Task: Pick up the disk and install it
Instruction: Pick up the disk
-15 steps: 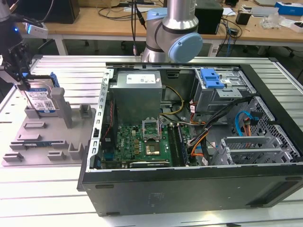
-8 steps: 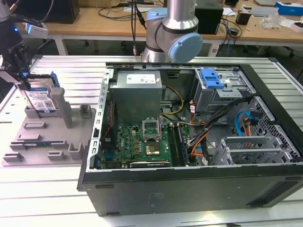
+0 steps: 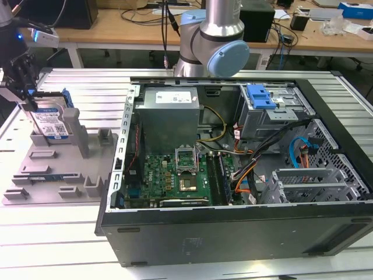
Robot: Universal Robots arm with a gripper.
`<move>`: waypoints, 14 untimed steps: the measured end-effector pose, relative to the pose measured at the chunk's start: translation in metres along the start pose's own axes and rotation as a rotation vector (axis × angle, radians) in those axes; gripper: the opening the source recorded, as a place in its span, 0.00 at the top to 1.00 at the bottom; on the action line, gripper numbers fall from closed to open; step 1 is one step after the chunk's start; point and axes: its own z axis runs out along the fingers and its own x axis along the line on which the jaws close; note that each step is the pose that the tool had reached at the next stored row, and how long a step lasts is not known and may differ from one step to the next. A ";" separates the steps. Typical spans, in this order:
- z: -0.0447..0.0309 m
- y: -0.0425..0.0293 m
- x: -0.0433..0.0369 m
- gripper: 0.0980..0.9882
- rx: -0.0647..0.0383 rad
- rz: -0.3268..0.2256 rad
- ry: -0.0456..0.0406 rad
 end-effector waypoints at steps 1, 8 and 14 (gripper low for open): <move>0.0000 0.0000 0.0000 0.70 0.000 0.000 0.0000; -0.0078 0.0000 0.0002 0.70 0.000 0.000 -0.0001; -0.0310 0.0000 0.0010 0.70 0.000 0.000 -0.0001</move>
